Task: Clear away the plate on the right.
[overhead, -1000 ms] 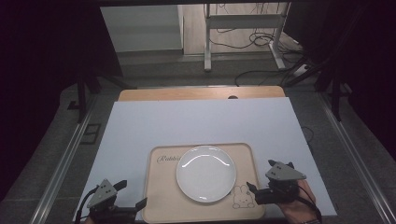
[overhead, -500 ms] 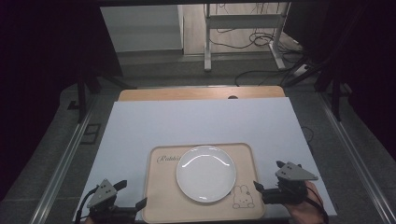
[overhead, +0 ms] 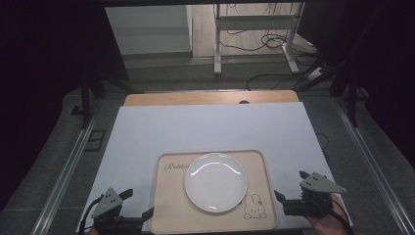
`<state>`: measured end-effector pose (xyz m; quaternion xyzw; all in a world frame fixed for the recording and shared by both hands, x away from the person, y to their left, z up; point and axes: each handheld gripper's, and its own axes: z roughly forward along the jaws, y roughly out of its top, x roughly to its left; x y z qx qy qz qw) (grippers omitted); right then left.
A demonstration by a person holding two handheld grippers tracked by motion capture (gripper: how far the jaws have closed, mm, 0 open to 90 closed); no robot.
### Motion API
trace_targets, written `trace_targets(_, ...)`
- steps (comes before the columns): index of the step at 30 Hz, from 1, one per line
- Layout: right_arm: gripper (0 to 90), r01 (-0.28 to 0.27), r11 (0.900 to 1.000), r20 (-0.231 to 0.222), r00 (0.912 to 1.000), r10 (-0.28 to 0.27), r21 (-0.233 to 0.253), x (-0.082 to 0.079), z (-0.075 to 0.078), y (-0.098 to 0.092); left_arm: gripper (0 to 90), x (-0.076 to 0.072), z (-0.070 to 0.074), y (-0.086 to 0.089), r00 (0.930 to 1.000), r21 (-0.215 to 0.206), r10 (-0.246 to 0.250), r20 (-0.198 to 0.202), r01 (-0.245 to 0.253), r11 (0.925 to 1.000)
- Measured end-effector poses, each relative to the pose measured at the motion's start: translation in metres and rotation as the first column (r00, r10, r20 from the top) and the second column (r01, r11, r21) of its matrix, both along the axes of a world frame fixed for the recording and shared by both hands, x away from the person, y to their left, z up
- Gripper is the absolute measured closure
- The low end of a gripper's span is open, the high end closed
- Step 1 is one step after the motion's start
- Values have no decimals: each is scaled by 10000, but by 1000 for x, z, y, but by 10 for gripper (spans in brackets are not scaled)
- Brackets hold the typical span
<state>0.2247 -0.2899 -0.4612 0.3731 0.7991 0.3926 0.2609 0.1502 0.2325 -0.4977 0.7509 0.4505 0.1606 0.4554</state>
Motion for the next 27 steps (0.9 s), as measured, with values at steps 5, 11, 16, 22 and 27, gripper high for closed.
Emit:
trace_targets(5, 0, 184, 9998, -29, 9998, -183, 73, -3, 0, -7, 37, 0, 0, 0, 10000, -11, 11, -7, -11, 10000)
trace_targets(11, 0, 395, 9991, -80, 9992, -393, 183, -6, 0, -15, 37, 0, 0, 0, 10000, -13, 15, -7, -15, 10000)
trace_targets(16, 0, 585, 9982, -128, 9982, -583, 138, -8, -2, -22, 37, 0, 0, 0, 10000, -18, 22, -12, -22, 10000)
trace_targets(22, 0, 753, 9971, -174, 9970, -752, 53, -10, -4, -28, 37, 0, 0, 1, 10000, -38, 29, -22, -29, 10000)
trace_targets(27, 0, 861, 9963, -251, 9960, -862, -69, -11, -8, -31, 37, 1, 0, 0, 10000, -24, 28, -33, -29, 10000)
